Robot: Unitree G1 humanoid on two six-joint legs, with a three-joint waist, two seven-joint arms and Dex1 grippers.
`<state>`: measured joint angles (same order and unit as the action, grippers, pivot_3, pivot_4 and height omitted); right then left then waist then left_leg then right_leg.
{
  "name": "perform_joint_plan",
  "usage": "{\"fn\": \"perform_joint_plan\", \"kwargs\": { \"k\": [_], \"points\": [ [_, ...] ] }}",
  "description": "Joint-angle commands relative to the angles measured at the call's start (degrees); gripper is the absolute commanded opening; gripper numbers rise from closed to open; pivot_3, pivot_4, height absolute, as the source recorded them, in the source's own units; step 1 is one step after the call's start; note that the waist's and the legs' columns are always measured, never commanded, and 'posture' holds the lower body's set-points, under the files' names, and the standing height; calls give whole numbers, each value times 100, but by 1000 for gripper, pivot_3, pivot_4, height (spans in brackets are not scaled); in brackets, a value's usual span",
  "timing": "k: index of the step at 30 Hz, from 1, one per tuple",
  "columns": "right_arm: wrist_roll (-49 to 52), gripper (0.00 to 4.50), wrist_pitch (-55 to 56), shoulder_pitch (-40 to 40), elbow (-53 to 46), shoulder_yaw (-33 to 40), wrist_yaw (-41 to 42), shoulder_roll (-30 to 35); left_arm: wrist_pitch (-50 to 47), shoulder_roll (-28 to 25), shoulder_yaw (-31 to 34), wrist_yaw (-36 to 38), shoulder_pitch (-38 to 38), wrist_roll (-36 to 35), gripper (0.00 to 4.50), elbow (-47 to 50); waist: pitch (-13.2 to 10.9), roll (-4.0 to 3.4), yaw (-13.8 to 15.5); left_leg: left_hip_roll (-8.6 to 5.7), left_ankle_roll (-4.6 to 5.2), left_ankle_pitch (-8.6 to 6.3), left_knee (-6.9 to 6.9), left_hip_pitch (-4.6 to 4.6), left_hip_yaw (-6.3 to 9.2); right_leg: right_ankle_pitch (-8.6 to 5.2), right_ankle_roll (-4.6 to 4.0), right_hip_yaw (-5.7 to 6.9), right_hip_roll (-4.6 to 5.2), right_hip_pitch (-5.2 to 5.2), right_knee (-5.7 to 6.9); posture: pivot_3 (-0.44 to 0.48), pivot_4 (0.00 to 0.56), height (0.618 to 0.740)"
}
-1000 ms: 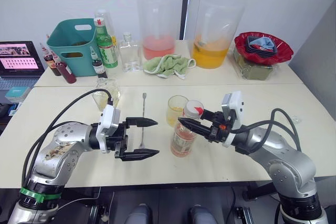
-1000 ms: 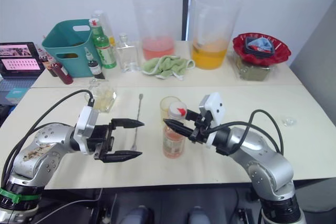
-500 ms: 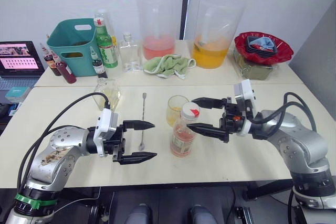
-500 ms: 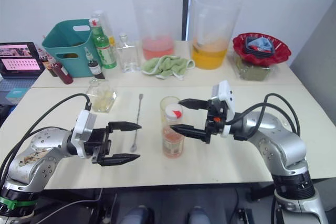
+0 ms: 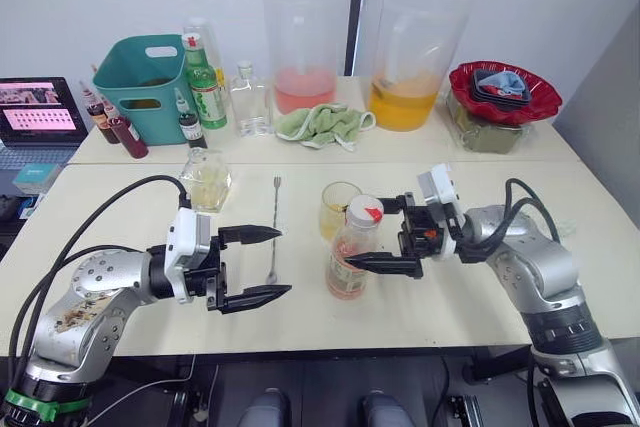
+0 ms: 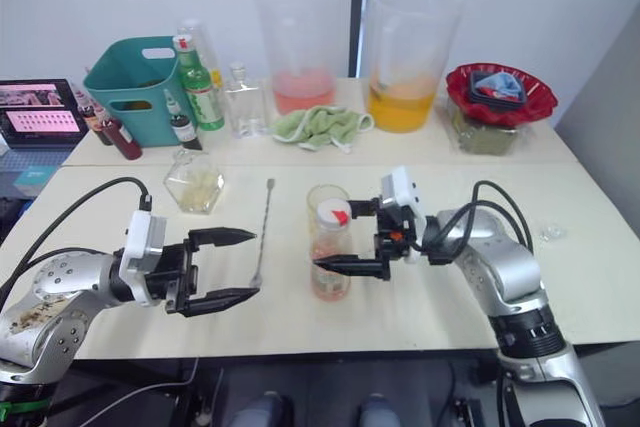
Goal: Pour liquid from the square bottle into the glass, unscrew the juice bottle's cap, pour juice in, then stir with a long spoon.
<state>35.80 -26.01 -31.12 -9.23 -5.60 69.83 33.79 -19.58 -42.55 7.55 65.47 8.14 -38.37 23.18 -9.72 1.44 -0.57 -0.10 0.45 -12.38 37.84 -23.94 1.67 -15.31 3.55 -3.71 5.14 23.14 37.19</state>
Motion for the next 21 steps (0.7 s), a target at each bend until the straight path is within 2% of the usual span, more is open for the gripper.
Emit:
{"fn": "perform_joint_plan", "kwargs": {
  "k": [1, 3, 4, 9, 18, 21],
  "points": [
    [3, 3962, 48, -186, -65, 84, -44, -87, 12, -53, 152, -77, -19, -86, 4500, 237, 0, 0, -12, 1, 0, 0, 0, 0, 0, 0, 0, 0, -2, 1, 0, 0, 150, 740],
    [39, 3316, 14, -196, -79, 107, -32, -132, 8, -52, 160, -85, -26, -82, 4500, 242, 0, 0, -21, 1, 0, 0, 0, 0, 0, 0, 0, 0, -5, 2, 1, 0, 150, 740],
    [51, 2854, -6, -203, -86, 115, -29, -147, 10, -53, 158, -86, -26, -79, 4500, 239, 0, 0, -22, 1, 0, 0, 0, 0, 0, 0, 0, 0, -5, 2, 1, 0, 150, 740],
    [140, 1395, -157, -205, -219, 223, -80, -100, 20, -30, 77, -68, 51, -53, 4500, 171, 0, 0, -16, 1, 0, 0, 0, 0, 0, 0, 0, 0, -3, 2, 1, 0, 150, 740],
    [322, 1314, -426, -102, -625, 545, -425, 11, 53, 17, -95, 142, 303, -22, 4500, -92, 0, 0, -14, 0, 0, 0, 0, 0, 0, 0, 0, 0, -5, 2, 1, 0, 150, 740],
    [246, 1314, -355, 167, -865, 541, -553, 12, 88, 41, -197, 258, 473, -6, 4500, -242, 0, 0, -10, 0, 0, 0, 0, 0, 0, 0, 0, 1, -5, 1, 1, 0, 150, 740]
  ]
}}
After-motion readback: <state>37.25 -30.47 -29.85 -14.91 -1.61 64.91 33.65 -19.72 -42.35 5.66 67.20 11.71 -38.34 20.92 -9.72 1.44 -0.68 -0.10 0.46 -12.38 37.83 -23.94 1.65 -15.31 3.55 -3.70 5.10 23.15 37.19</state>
